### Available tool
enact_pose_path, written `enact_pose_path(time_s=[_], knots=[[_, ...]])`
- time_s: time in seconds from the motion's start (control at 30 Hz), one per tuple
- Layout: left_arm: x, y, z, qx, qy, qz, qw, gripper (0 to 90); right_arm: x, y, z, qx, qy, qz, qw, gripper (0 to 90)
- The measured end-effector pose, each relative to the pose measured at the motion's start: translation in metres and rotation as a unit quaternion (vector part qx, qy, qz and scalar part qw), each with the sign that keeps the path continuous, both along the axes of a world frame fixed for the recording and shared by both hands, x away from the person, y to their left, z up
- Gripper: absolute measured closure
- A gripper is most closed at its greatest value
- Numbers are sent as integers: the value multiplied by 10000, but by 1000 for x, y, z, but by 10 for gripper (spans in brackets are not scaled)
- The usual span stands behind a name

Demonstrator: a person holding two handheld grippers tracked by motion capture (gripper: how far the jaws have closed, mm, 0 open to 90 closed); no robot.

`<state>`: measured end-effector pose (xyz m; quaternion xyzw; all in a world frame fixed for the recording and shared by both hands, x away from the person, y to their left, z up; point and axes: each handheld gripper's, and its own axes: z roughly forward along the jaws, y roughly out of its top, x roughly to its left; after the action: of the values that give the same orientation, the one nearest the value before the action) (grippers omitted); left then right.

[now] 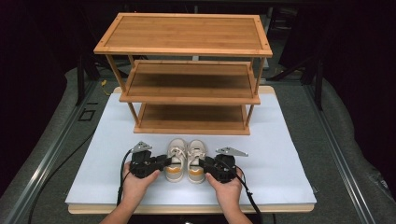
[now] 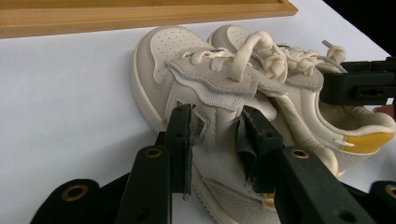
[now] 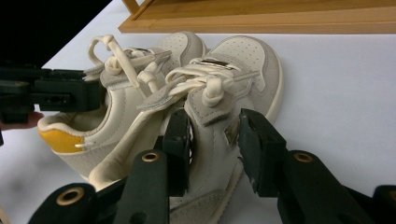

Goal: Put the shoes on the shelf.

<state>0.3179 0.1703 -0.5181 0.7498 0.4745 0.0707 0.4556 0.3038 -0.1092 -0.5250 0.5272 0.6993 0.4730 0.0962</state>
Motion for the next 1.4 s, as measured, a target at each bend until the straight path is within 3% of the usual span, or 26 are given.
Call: enact_pose_path(time_s=[0.27, 0.63, 0.67, 0.87, 1.23, 1.27, 1.3, 1.4], knots=[[0, -4, 0, -49, 41, 1, 10000, 671, -5, 7, -1, 150, 9, -66, 9999, 629], [-2, -2, -1, -177, 14, 95, 9998, 609, -7, 7, -2, 97, -85, -135, 9998, 588], [-3, 0, -3, -349, -22, 152, 9993, 589, -7, 8, -3, 140, -176, -184, 9996, 570], [-8, -2, -8, -543, -241, 369, 9975, 516, -12, 9, -5, 401, -367, -414, 9977, 526], [-9, -7, -26, -864, -412, 645, 9933, 471, -11, 15, -20, 494, -336, -637, 9962, 504], [-10, -8, -28, -890, -481, 715, 9923, 470, -11, 16, -22, 548, -445, -732, 9948, 498], [-10, -9, -29, -915, -509, 742, 9917, 469, -12, 16, -22, 497, -384, -759, 9951, 497], [-10, -10, -30, -969, -527, 813, 9906, 467, -12, 19, -24, 608, -487, -841, 9934, 491]])
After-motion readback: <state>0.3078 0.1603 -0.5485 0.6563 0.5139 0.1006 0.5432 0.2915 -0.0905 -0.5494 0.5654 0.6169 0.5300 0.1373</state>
